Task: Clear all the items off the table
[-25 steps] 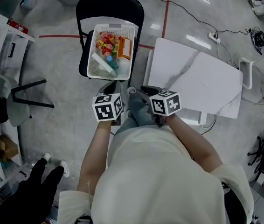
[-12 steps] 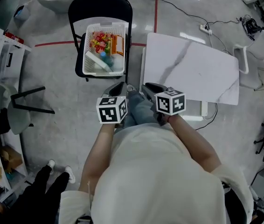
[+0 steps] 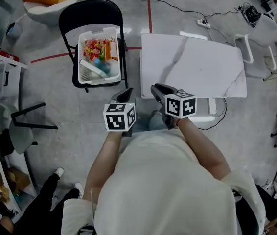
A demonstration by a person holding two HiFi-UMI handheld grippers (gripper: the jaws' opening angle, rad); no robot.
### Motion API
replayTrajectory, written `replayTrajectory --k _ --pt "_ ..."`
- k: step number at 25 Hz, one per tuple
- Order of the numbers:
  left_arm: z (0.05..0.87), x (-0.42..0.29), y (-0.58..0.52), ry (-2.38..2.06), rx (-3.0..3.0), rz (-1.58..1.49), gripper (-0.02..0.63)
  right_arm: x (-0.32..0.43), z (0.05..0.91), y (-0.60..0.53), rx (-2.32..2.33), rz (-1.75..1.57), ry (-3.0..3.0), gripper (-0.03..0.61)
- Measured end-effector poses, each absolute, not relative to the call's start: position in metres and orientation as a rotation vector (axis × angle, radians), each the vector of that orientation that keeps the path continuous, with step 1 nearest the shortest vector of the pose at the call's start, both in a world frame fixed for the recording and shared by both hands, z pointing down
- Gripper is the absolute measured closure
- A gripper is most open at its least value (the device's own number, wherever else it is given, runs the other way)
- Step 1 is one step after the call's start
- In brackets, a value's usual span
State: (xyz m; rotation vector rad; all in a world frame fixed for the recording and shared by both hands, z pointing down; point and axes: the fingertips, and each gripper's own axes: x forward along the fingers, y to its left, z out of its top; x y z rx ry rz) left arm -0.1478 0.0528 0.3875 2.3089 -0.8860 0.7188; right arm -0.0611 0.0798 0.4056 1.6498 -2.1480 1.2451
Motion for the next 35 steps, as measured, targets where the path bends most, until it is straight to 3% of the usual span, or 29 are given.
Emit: replayTrajectory --k 8,20,35 --pt "0.381 -0.097 0.086 -0.825 2.349 0.718 0.604 -0.005 0.398 0.127 1.78 1.191 -2.098 0.512" --pt "0.385 0.013 0.219 -0.67 2.402 0.756 0.604 0.088 0.392 0.273 1.887 1.085 -1.967 0.552" --pt "0.395 0.064 0.312 -0.513 2.493 0.822 0.604 0.122 0.392 0.361 2.018 1.031 -1.927 0.58"
